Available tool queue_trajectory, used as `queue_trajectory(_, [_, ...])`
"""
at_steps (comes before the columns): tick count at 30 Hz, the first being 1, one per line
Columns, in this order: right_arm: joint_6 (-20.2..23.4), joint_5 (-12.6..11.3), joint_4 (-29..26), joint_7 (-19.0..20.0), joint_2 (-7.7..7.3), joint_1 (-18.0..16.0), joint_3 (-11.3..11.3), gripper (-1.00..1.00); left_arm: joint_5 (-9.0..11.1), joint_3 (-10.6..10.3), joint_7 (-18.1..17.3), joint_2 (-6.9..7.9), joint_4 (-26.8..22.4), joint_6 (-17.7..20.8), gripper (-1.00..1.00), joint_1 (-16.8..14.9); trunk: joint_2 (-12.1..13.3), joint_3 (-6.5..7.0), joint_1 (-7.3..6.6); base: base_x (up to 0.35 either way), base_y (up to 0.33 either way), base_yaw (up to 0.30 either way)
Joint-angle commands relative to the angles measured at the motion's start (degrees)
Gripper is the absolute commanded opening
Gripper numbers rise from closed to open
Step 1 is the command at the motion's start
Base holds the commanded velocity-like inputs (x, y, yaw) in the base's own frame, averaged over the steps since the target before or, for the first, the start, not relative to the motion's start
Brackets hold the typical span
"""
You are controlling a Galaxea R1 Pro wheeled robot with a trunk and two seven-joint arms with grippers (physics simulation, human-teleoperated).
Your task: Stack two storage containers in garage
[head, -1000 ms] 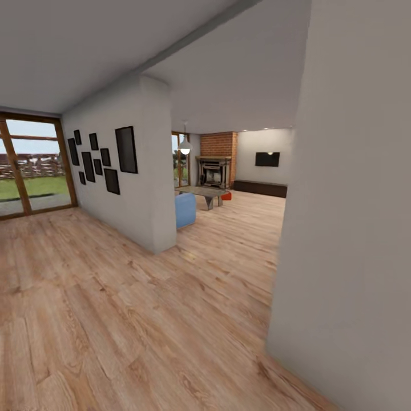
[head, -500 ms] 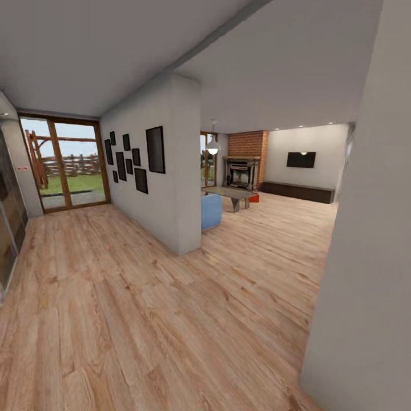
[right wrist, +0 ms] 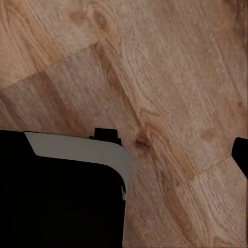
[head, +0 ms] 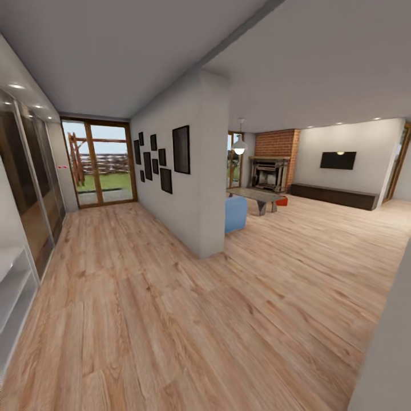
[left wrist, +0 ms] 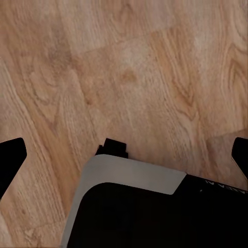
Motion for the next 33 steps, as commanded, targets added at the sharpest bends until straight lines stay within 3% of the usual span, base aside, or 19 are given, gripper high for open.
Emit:
queue_trajectory(1, [-0.2,-0.4,0.1,-0.2,-0.03,-0.1,0.5,1.00,0.2,-0.1,0.1,-0.01,0.0,-0.2,1.00,0.0,0.0,-0.07,0.04,0.324,0.000,0.064])
queue_trajectory(33, [0.0,-0.1,0.1,-0.3,-0.62,-0.1,0.7,1.00,0.6,-0.1,0.1,0.08,0.0,-0.2,1.00,0.0,0.0,-0.07,0.04,0.324,0.000,0.005])
